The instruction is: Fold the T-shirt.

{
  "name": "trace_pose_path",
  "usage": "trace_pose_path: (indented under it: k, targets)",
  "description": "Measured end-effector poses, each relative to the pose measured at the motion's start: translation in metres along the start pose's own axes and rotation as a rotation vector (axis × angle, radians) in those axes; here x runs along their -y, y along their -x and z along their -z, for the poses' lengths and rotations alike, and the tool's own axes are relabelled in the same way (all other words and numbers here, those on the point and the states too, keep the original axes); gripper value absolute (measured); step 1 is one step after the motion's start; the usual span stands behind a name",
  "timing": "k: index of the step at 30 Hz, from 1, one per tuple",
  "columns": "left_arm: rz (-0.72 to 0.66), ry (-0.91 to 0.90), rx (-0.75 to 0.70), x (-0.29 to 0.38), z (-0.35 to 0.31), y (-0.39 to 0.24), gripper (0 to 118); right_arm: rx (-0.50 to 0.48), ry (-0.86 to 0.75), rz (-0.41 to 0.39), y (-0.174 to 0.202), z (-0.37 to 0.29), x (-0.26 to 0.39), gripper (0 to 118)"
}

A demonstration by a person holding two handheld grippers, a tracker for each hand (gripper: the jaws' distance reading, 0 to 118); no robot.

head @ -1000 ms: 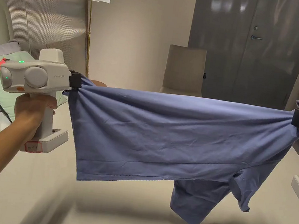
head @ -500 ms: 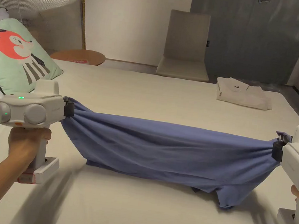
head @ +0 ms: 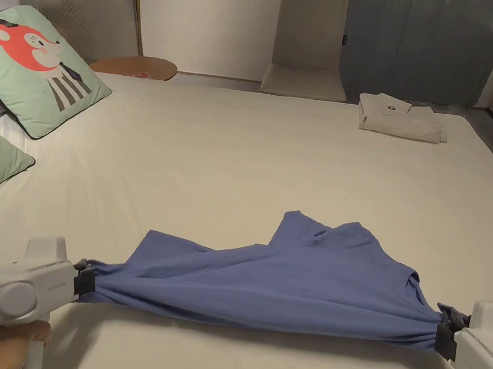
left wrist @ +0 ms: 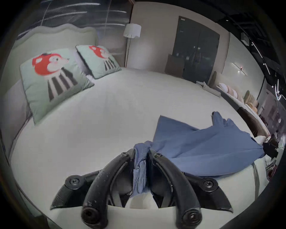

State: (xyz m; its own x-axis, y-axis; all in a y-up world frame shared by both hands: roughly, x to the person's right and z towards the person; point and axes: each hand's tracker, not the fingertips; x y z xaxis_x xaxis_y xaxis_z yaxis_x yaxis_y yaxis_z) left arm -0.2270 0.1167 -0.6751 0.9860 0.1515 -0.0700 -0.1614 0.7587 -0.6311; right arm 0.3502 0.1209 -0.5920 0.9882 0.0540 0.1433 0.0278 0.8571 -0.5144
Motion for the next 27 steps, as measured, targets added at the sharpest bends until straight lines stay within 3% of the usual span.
trace_pose_path:
  k: [9, 15, 21, 23, 24, 25, 26, 27]
  targets:
    - [0.011, 0.084, -0.007, 0.079, -0.06, 0.024, 10, -0.017, 0.098, 0.041, -0.004, -0.077, 0.074, 9]
    - [-0.01, 0.125, -0.005, 0.107, -0.075, 0.038, 10, -0.005, 0.189, 0.048, -0.002, -0.092, 0.118, 10]
    - [-0.053, 0.141, -0.016, 0.11, -0.075, 0.037, 11, 0.012, 0.226, 0.045, 0.003, -0.087, 0.125, 10]
    - [-0.054, 0.144, -0.042, 0.104, -0.078, 0.033, 17, 0.016, 0.226, 0.042, 0.006, -0.091, 0.115, 13]
    - [-0.054, 0.14, -0.064, 0.1, -0.081, 0.03, 26, 0.015, 0.217, 0.043, 0.008, -0.101, 0.102, 21]
    - [-0.052, 0.124, -0.069, 0.097, -0.085, 0.026, 43, 0.01, 0.196, 0.043, 0.009, -0.105, 0.094, 40]
    - [-0.039, 0.088, -0.061, 0.091, -0.09, 0.023, 71, -0.005, 0.144, 0.046, 0.011, -0.109, 0.083, 75]
    - [-0.036, 0.035, -0.035, 0.084, -0.097, 0.017, 92, -0.006, 0.104, 0.05, 0.014, -0.113, 0.072, 98]
